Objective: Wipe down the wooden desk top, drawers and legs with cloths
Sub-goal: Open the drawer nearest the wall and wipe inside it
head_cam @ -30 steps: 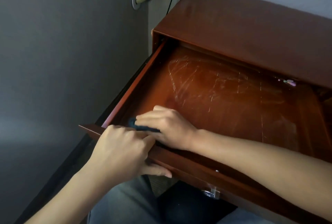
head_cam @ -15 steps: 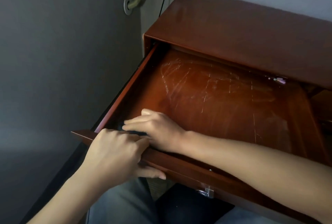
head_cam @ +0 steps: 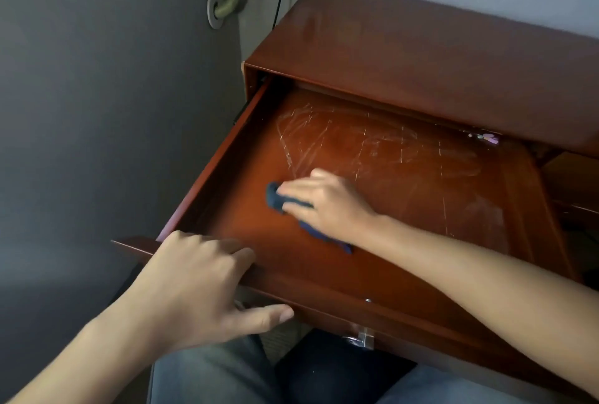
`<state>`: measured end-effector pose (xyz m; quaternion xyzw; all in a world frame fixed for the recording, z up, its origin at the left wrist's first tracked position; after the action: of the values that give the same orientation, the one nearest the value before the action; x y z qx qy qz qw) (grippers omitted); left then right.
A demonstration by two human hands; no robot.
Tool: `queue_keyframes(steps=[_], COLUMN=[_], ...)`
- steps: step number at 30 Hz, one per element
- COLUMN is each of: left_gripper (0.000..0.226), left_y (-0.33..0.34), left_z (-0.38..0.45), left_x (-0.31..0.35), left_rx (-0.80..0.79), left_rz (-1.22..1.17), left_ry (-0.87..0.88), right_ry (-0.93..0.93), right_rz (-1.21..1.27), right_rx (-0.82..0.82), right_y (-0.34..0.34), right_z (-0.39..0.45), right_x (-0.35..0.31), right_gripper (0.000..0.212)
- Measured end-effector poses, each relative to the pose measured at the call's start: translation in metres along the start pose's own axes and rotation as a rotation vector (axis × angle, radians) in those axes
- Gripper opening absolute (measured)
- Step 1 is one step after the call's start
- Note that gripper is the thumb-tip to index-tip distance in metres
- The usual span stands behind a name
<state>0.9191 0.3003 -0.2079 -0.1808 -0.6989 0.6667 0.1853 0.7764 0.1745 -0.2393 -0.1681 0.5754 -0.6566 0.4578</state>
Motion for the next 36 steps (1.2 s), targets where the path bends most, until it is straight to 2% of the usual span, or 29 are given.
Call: queue_keyframes(steps=[2,4,6,7,8,11,12,14,15,17,18,21,23,25,27,28,30,32,36], left_gripper=[0.084,0.082,0.068,0.064,0.063,0.061,0.062,0.078,0.089,0.107,0.112,0.117,0.121,0.120,0.115,0.111,0.103,0.096,0.085], left_y=[-0.006,-0.014,-0.022,-0.023,-0.022,0.001,0.011,0.024,0.029,0.042,0.050,0.060,0.064,0.066,0.067,0.067,0.065,0.064,0.061], left_z=[0.000,0.003,0.013,0.021,0.031,0.063,0.071,0.082,0.086,0.089,0.088,0.088,0.086,0.085,0.086,0.086,0.087,0.087,0.087], left_x=[-0.001,-0.006,-0.015,-0.020,-0.024,-0.030,-0.029,-0.025,-0.023,-0.025,-0.027,-0.028,-0.028,-0.028,-0.030,-0.029,-0.027,-0.025,-0.021], left_rx=[-0.050,-0.095,-0.110,-0.101,-0.099,-0.199,-0.238,-0.279,-0.319,-0.473,-0.561,-0.728,-0.780,-0.802,-0.799,-0.799,-0.797,-0.799,-0.792], left_rz=[-0.036,-0.094,-0.133,-0.112,-0.071,-0.039,-0.024,0.053,0.087,0.109,0.088,-0.001,-0.019,-0.003,-0.009,-0.015,-0.023,-0.018,-0.011], left_ry=[-0.016,-0.017,-0.008,-0.004,0.005,0.052,0.067,0.086,0.085,0.067,0.053,0.050,0.047,0.048,0.044,0.046,0.050,0.050,0.095], right_ry=[0.112,-0.032,-0.213,-0.241,-0.220,0.087,0.133,0.012,-0.084,-0.156,-0.116,0.175,0.148,-0.049,-0.127,-0.098,0.048,0.124,-0.122], right_rz=[-0.023,0.021,0.088,0.087,0.053,0.002,-0.015,0.007,0.039,0.038,0.005,-0.052,-0.053,0.035,0.056,0.039,-0.002,-0.024,0.057], right_rx=[0.080,0.020,-0.150,-0.202,-0.197,0.024,0.059,-0.005,-0.097,-0.199,-0.165,0.053,0.032,-0.133,-0.231,-0.204,-0.048,0.006,-0.246], right_y=[-0.007,0.004,0.016,0.016,0.013,-0.013,-0.015,-0.008,-0.003,-0.007,-0.013,-0.038,-0.032,-0.019,-0.021,-0.025,-0.039,-0.040,-0.026], right_z=[0.002,-0.011,-0.037,-0.044,-0.044,-0.037,-0.043,-0.061,-0.074,-0.091,-0.093,-0.094,-0.098,-0.107,-0.110,-0.107,-0.103,-0.108,-0.132], right_x=[0.013,-0.018,-0.053,-0.053,-0.042,0.012,0.016,-0.010,-0.028,-0.031,-0.015,0.033,0.020,-0.014,-0.017,-0.004,0.024,0.024,-0.019], right_gripper=[0.026,0.025,0.027,0.028,0.028,0.028,0.028,0.027,0.027,0.027,0.026,0.027,0.026,0.026,0.028,0.028,0.026,0.026,0.028])
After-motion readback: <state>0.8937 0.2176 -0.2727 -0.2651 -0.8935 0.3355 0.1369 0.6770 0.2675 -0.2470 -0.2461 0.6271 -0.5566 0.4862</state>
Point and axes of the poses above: each hand's wrist, its own z-axis towards the middle knuckle, its own y-axis out of the palm, x = y × z, the point moved 7 cm from there along z, towards the middle knuckle, and after that the axes turned 11 degrees about -x, right-handed, at the moved point
